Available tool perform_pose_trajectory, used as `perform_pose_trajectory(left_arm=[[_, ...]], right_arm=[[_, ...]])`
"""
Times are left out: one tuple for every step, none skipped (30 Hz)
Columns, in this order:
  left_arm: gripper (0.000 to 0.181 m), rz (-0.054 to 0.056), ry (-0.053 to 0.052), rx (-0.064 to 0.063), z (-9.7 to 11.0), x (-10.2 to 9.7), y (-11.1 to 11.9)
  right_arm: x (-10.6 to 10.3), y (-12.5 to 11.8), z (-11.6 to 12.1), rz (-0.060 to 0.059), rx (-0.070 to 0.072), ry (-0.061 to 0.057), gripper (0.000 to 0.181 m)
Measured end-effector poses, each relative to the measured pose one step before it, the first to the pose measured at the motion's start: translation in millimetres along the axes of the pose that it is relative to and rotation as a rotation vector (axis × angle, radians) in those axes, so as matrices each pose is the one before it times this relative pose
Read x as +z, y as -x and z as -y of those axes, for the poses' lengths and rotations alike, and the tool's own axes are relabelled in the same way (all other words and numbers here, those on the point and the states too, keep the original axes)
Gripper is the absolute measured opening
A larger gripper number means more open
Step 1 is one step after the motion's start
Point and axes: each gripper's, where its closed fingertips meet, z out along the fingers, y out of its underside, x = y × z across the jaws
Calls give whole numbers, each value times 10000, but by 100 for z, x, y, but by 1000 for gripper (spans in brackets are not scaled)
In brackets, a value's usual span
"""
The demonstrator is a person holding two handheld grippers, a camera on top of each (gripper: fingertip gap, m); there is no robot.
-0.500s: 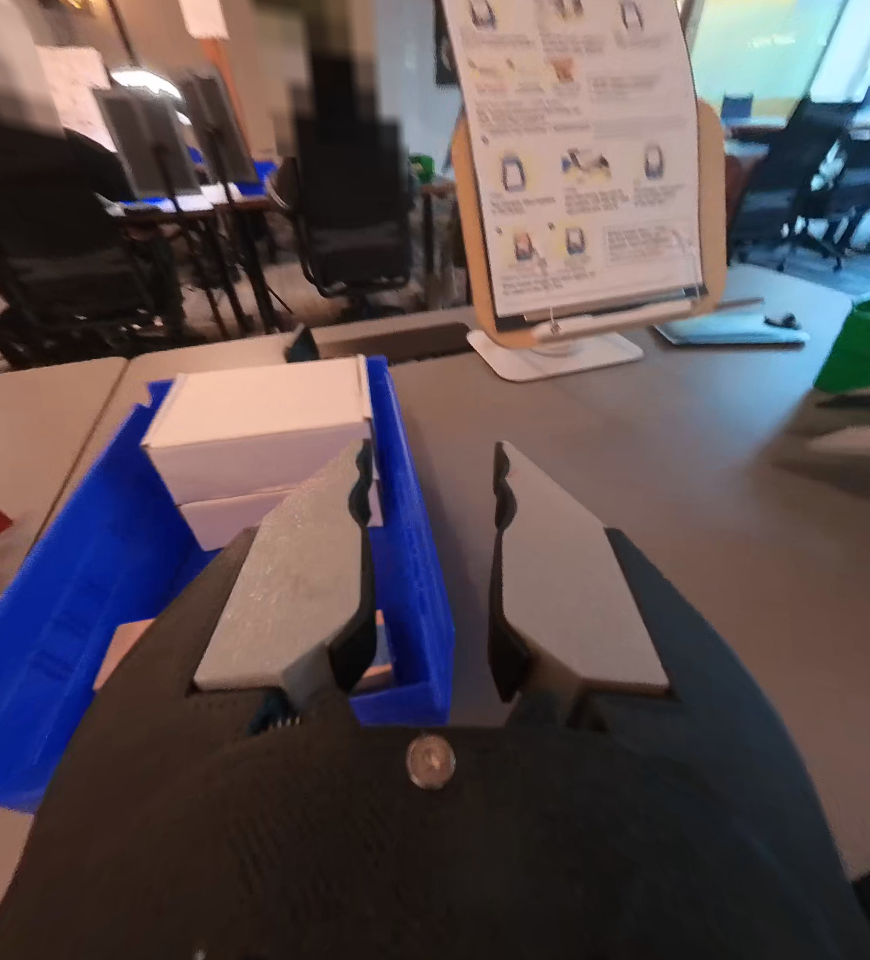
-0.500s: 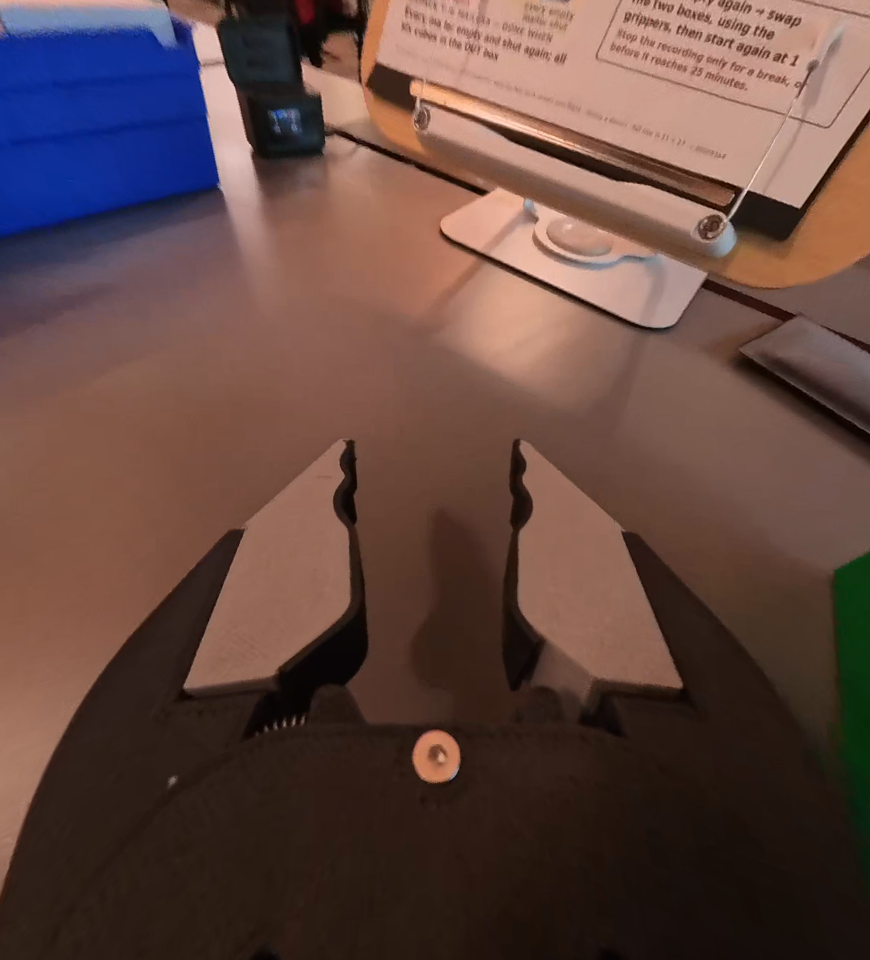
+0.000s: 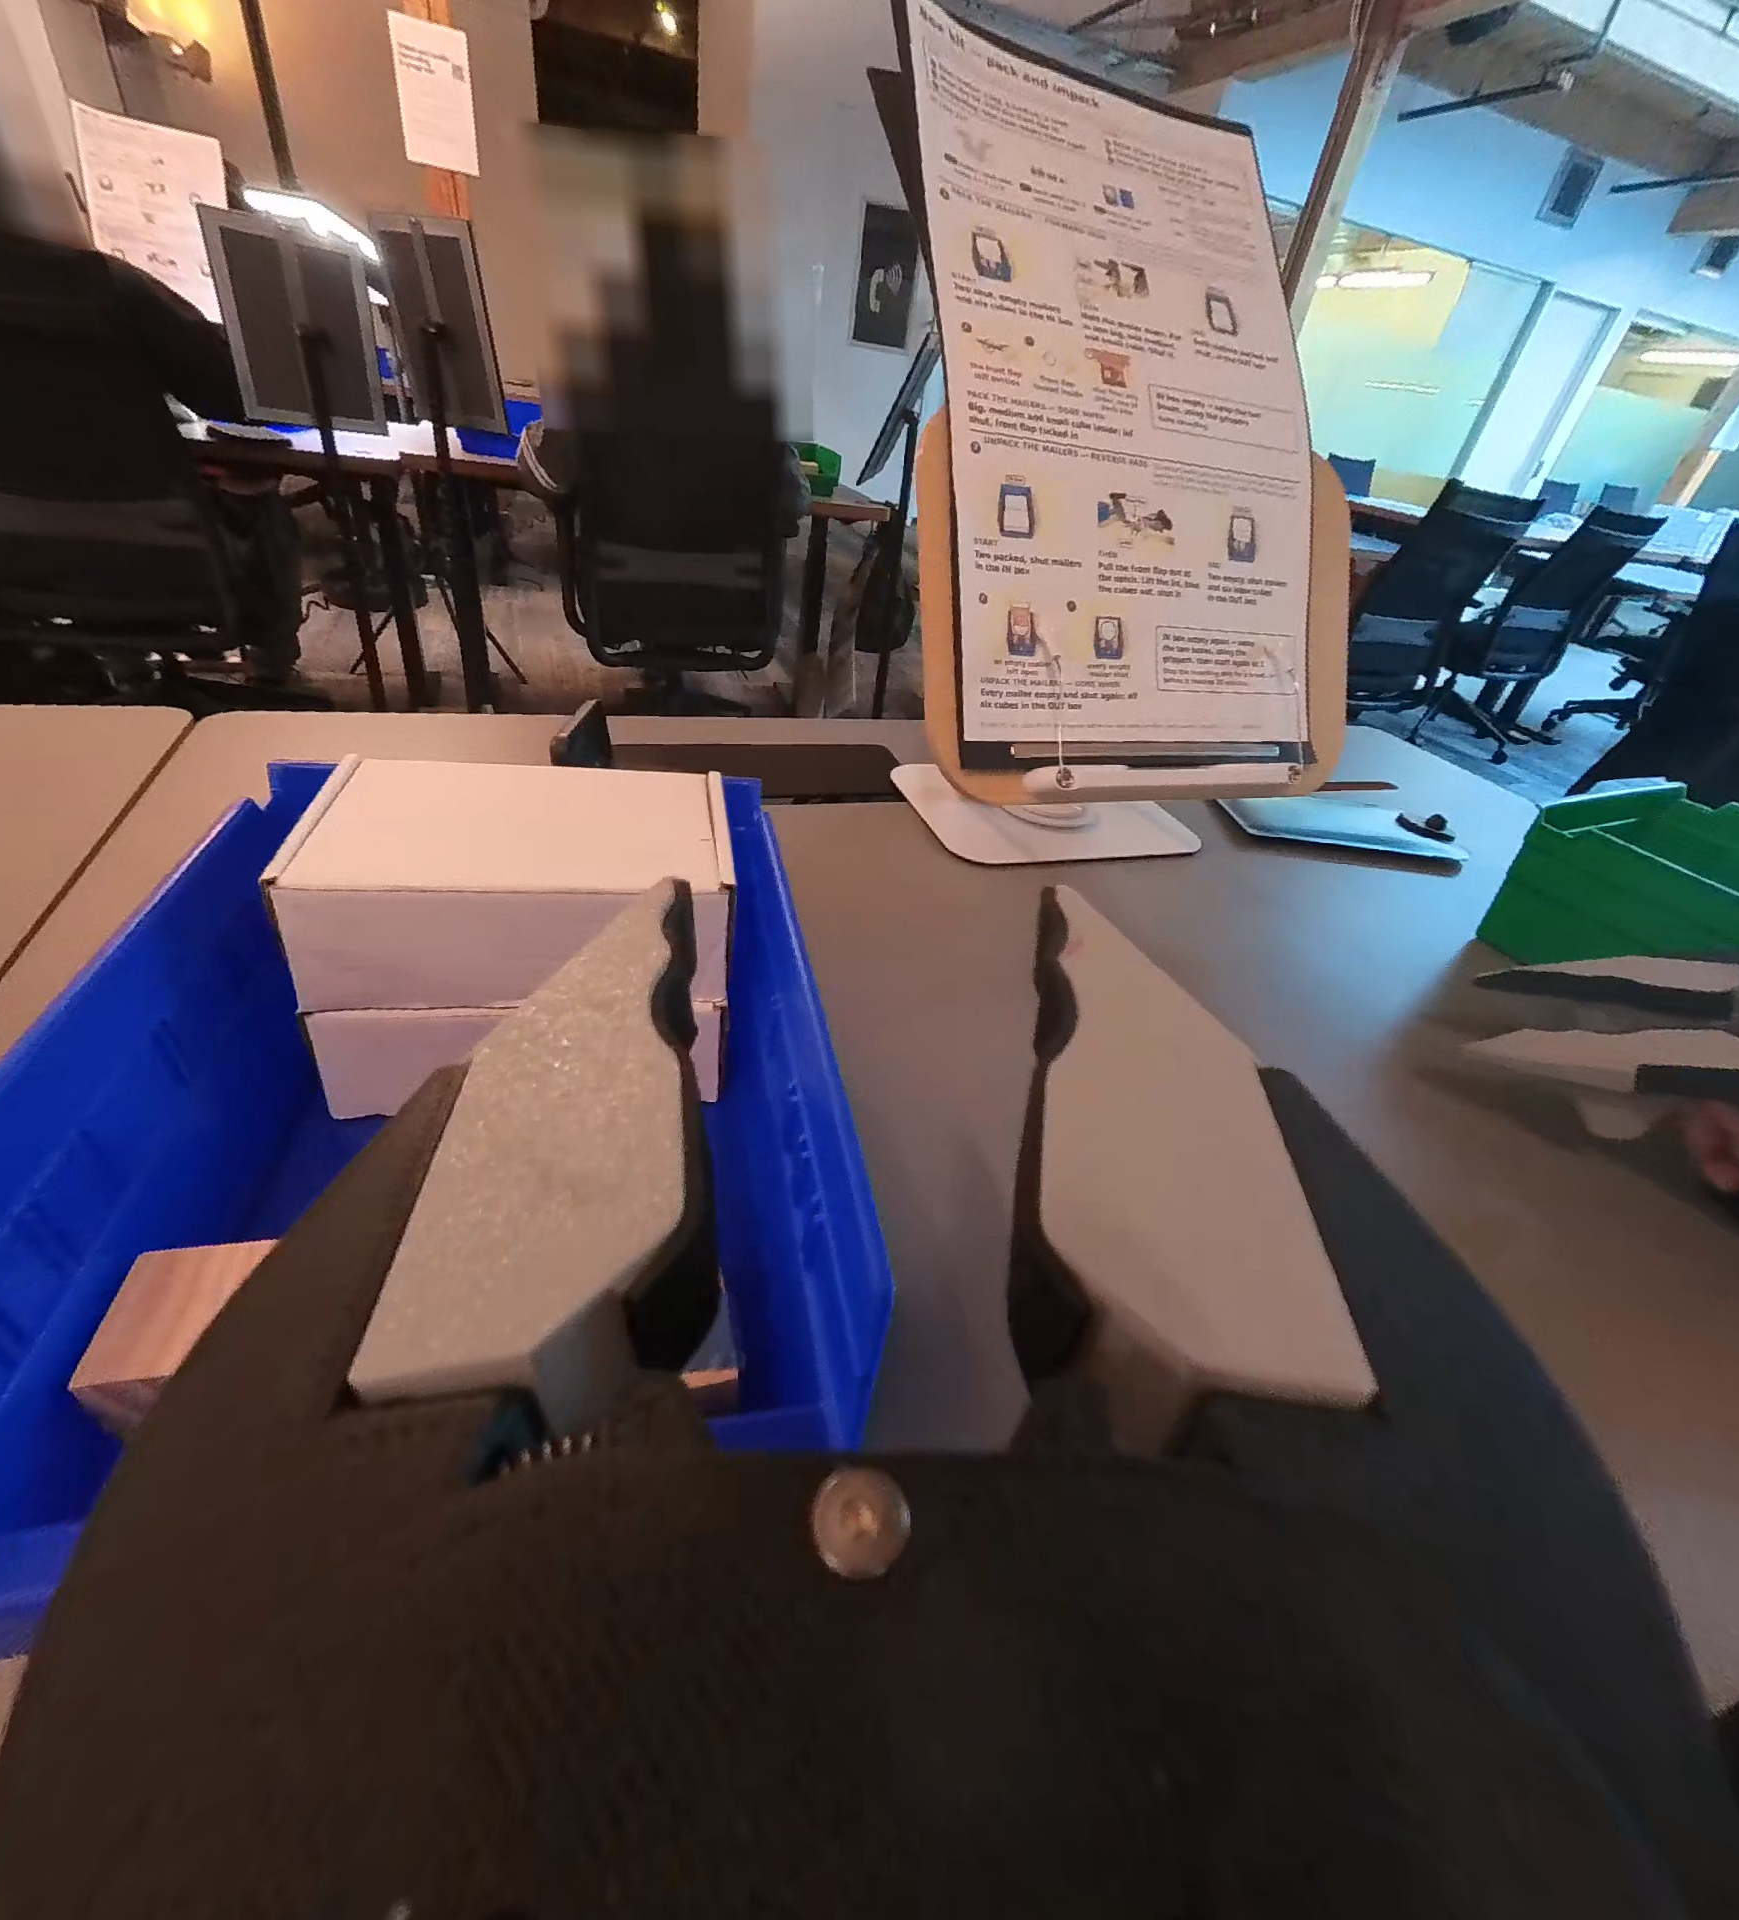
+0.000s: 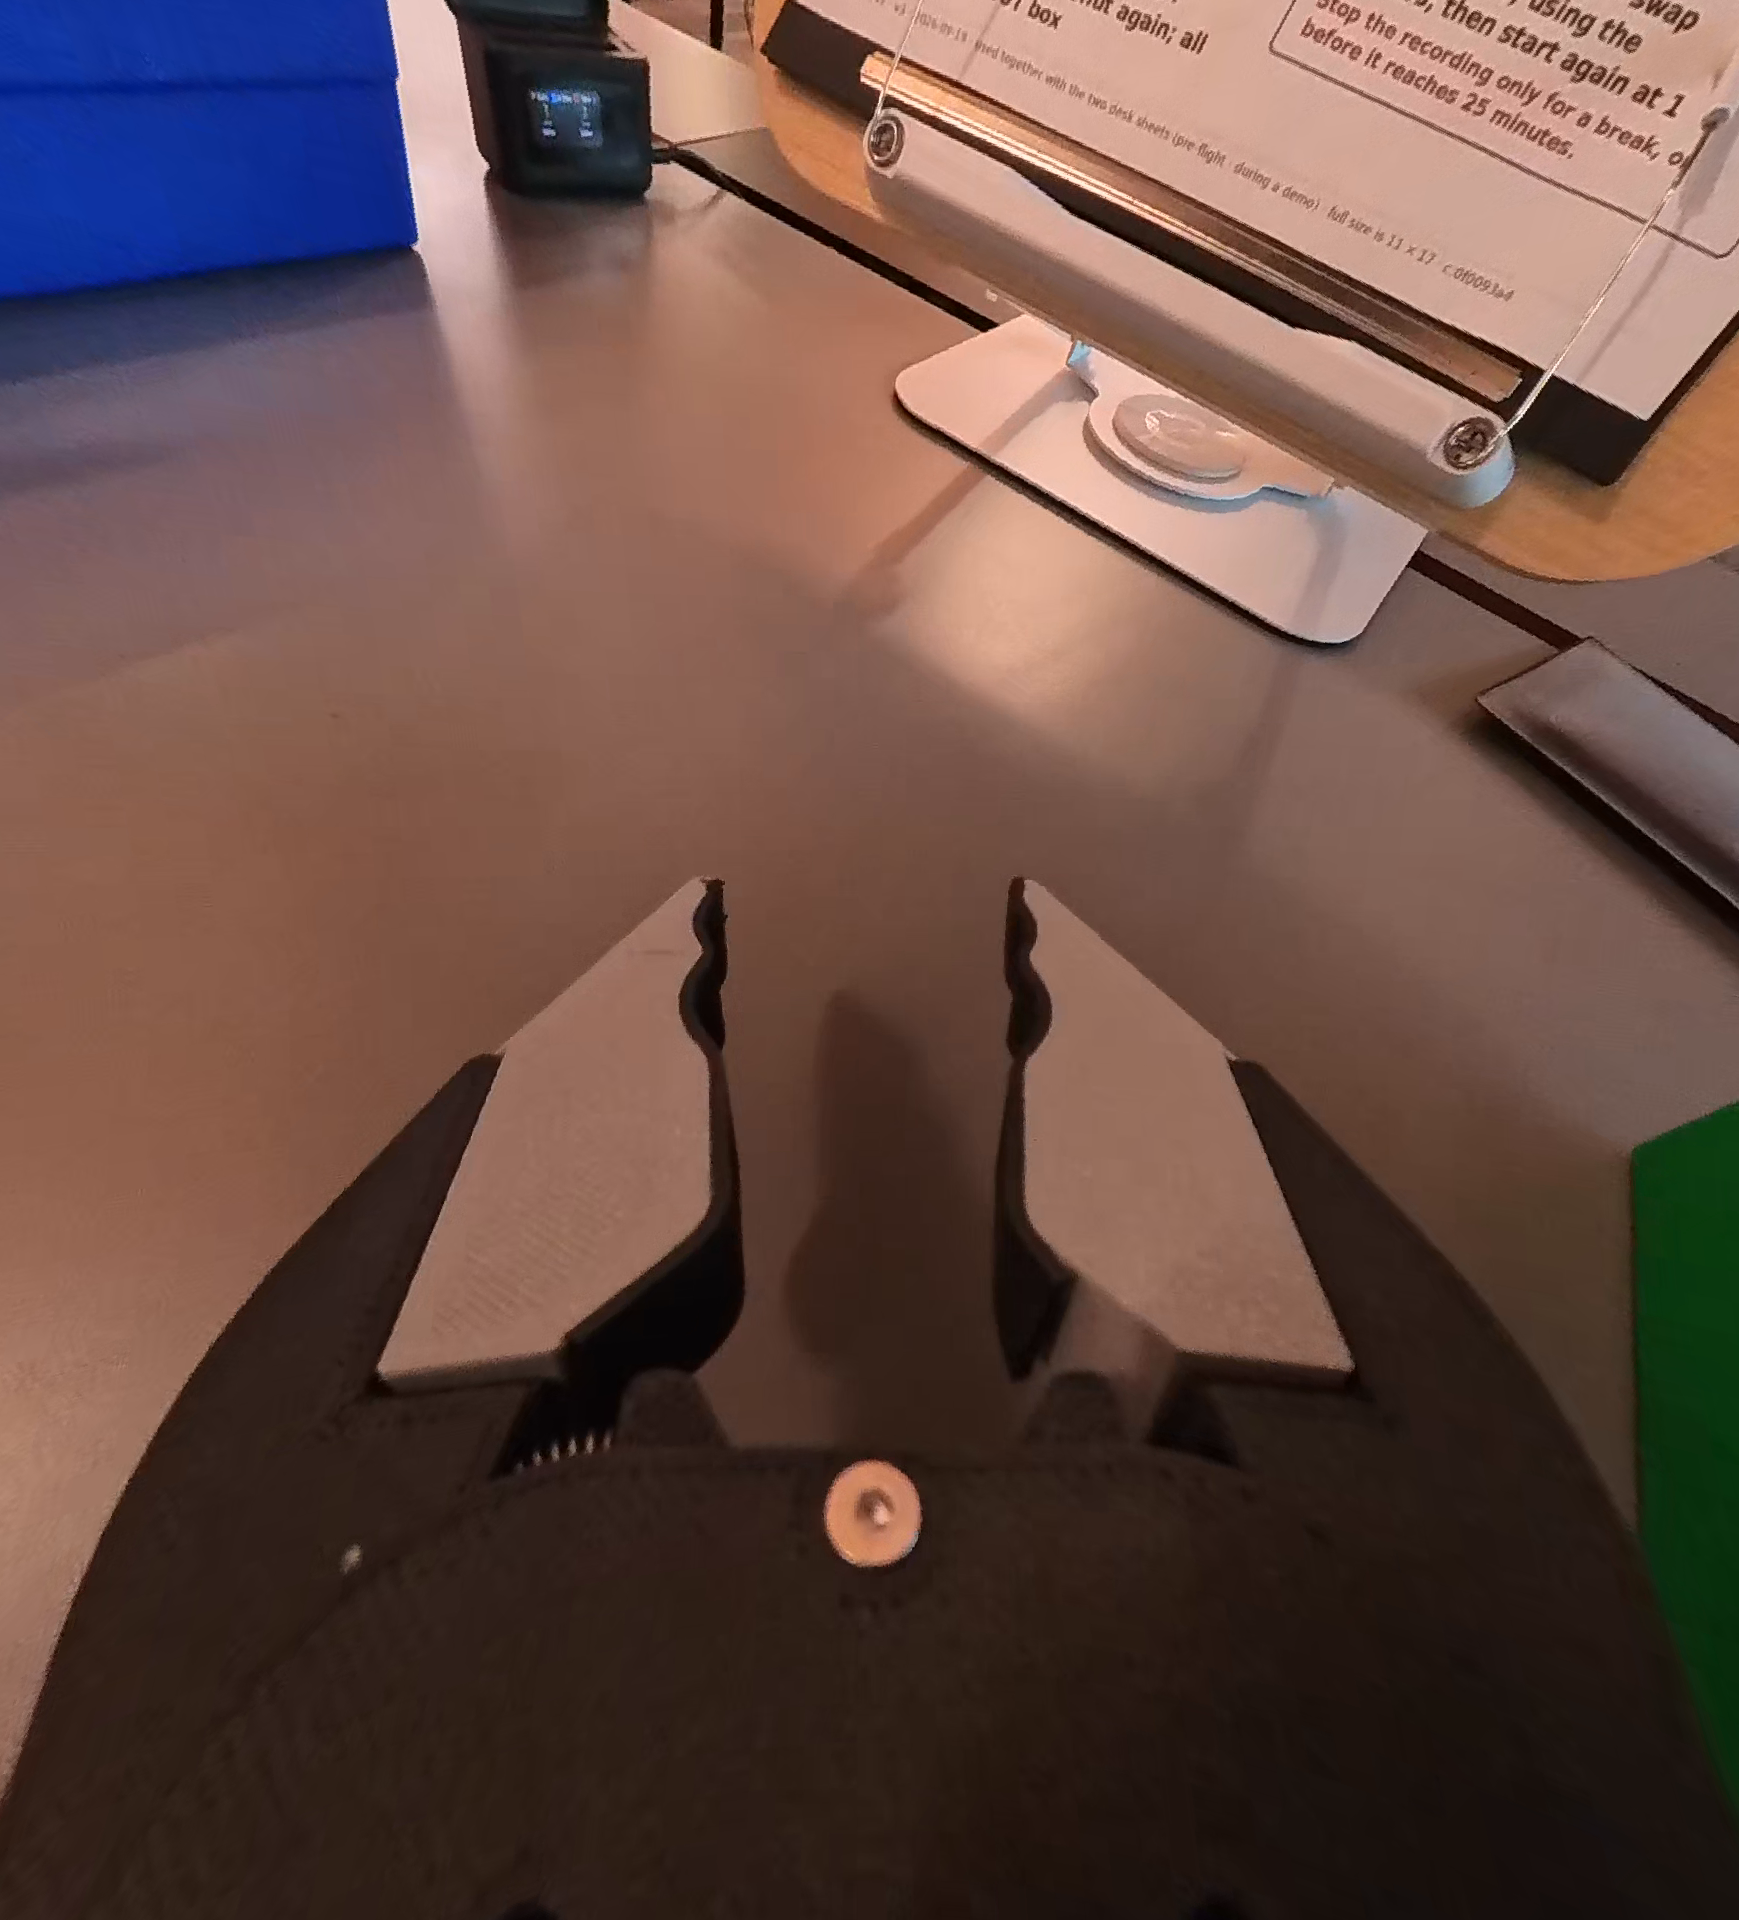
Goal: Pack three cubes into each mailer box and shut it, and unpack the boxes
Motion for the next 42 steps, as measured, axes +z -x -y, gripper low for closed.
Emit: perform_pose_trajectory(left_arm=[[65, -10, 55, 46, -115, 95, -85], [65, -13, 44, 51, -118, 104, -84], [64, -22, 45, 39, -126, 111, -84], [65, -28, 58, 19, -140, 136, -98], [64, -32, 66, 22, -169, 133, -98], [64, -5, 74, 35, -167, 130, -42], [64, 3, 76, 39, -181, 124, -47], [64, -7, 72, 40, -144, 109, -47], [64, -5, 70, 36, -141, 92, -42], [64, 21, 76, 33, -138, 73, 16], [64, 23, 55, 30, -100, 49, 29], [64, -2, 29, 12, -66, 24, 5], [64, -14, 29, -10, -61, 27, 15], [64, 4, 29, -18, -53, 0, 51], [64, 7, 15, -13, -34, -9, 66], [64, -1, 1, -18, -19, -21, 48], [64, -16, -9, -19, 14, -22, 5], [64, -19, -2, -16, 5, -18, 0], [64, -11, 3, -6, 6, -10, -8], [64, 0, 2, 9, -5, -14, -1], [64, 8, 4, 9, -8, -8, -1], [64, -6, 2, 4, 7, 4, -19], [64, -11, 0, -4, -10, 17, -32], [64, -11, 2, -5, -12, 16, -33], [64, -9, 5, 0, -16, 23, -30], [64, -9, 9, 7, -21, 30, -28], [64, -3, 16, 10, -32, 22, -27], [64, -4, 14, 10, -28, 33, -32], [64, -15, 8, 6, -20, 28, -47], [64, -2, 9, 1, -21, 20, -20], [64, 1, 10, 11, -23, 26, -21], [64, 7, 9, 11, -22, 18, -9], [64, -8, 3, 6, -3, 14, -22], [64, -14, 5, -1, -15, 17, -25], [64, -10, 9, -1, -29, 18, -10], [64, 1, 8, -3, -18, 11, 17], [64, -6, 5, -8, -14, 13, 3], [64, -10, 3, -11, -12, 5, -2], [64, -10, 0, -8, -7, 7, 1], [64, 2, -2, 0, 2, -8, 6], [64, 2, -2, 5, 2, -8, 9], [64, -3, 2, 2, 8, -9, 9]], right_arm=[[-45, -68, 22, 2, 37, -38, 52], [-15, -66, 6, 15, 51, -15, 52], [-15, -50, 2, 17, 54, -8, 51], [0, -31, 3, 18, 42, -8, 52], [0, -29, -6, 7, 20, -3, 51], [-5, -48, -10, -17, -5, 4, 51], [6, -59, -17, -33, -24, 9, 50], [13, -38, -27, -27, -27, 13, 50], [-1, -9, -7, -6, -17, 9, 50], [6, 11, -10, 4, -11, 4, 50], [7, 9, -9, 0, -7, 3, 50], [6, -1, -1, 0, -4, 4, 50], [16, 11, -10, 5, -4, 7, 50], [7, 8, -16, 5, -6, 9, 50], [12, 13, -11, 1, -8, 8, 50], [10, 12, -9, -3, -13, 7, 49], [8, 6, -12, -5, -18, 9, 49], [21, 20, -22, -5, -23, 17, 49], [28, 22, -31, -9, -31, 21, 49], [13, 24, -17, -14, -39, 15, 49], [2, 24, -3, -18, -40, 8, 49], [11, 20, -7, -17, -34, 5, 49], [6, 10, -2, -12, -26, 4, 48], [-1, -2, -11, -14, -22, 7, 48], [2, -15, -18, -12, -17, 10, 48], [-1, -25, -9, -8, -7, 6, 48], [-8, -27, -7, -4, 4, -3, 48], [-10, -21, 8, -1, 9, -7, 47], [-9, -27, -7, -5, 4, -2, 47], [-5, -36, -12, -9, -3, 5, 47], [0, -21, -17, -11, -11, 6, 47], [-1, 0, 0, -8, -15, 4, 47], [6, 3, -11, -1, -13, 5, 46], [2, 14, -10, -1, -13, 5, 46], [7, 11, 4, -2, -16, 5, 46], [2, -8, -11, -11, -22, 6, 45], [0, -15, -14, -16, -22, 8, 45], [1, -23, -15, -12, -12, 5, 45], [4, -12, 0, -2, 1, 0, 45], [-3, -6, -1, 2, 5, -3, 45], [-6, 2, -1, 2, 2, -3, 45], [-2, 5, 2, -2, -3, -1, 45]])
